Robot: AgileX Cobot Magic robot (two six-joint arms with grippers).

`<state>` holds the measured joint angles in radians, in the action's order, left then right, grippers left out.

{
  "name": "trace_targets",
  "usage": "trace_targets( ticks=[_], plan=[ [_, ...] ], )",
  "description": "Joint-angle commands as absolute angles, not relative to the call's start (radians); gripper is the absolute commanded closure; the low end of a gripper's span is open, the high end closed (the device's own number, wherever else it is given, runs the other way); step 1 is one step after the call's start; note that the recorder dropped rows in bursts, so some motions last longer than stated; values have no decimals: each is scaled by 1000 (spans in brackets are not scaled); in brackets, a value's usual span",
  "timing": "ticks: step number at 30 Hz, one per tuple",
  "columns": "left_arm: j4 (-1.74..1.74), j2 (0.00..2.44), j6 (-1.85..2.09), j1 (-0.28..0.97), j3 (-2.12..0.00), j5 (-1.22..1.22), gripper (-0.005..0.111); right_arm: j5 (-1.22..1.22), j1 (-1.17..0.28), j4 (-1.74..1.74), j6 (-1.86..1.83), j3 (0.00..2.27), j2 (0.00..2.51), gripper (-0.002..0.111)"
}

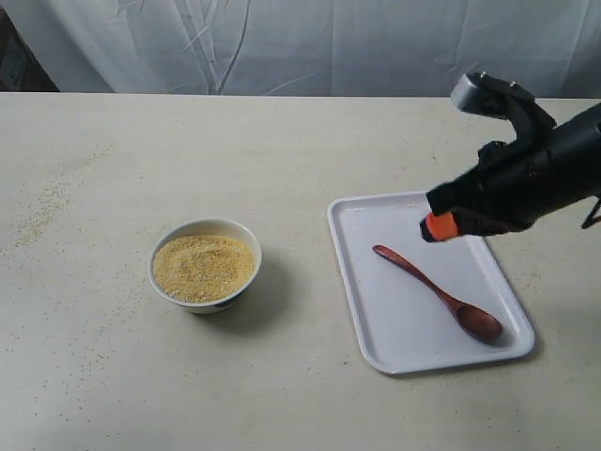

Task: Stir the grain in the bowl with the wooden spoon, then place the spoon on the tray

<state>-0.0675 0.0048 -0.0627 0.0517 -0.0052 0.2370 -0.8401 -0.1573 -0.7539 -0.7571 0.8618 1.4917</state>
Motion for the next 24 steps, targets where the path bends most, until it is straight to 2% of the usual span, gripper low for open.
trace_targets(
  ticks=[1, 4, 6, 14, 18, 24],
  plan=[
    [-68, 0, -66, 51, 0, 231, 107, -851, -151, -115, -184, 858, 1374, 108],
    [-68, 0, -66, 51, 0, 231, 107, -888, -135, 264, 216, 830, 1278, 108],
    [-68, 0, -66, 51, 0, 231, 107, -879, -135, 356, 310, 795, 1184, 108],
    [-68, 0, -66, 51, 0, 231, 107, -590, -135, 327, 315, 528, 633, 108],
    [-68, 0, -66, 51, 0, 231, 107, -565, -135, 344, 317, 419, 336, 108],
    [-68, 0, -66, 51, 0, 231, 107, -579, -135, 401, 317, 337, 81, 108]
  ],
)
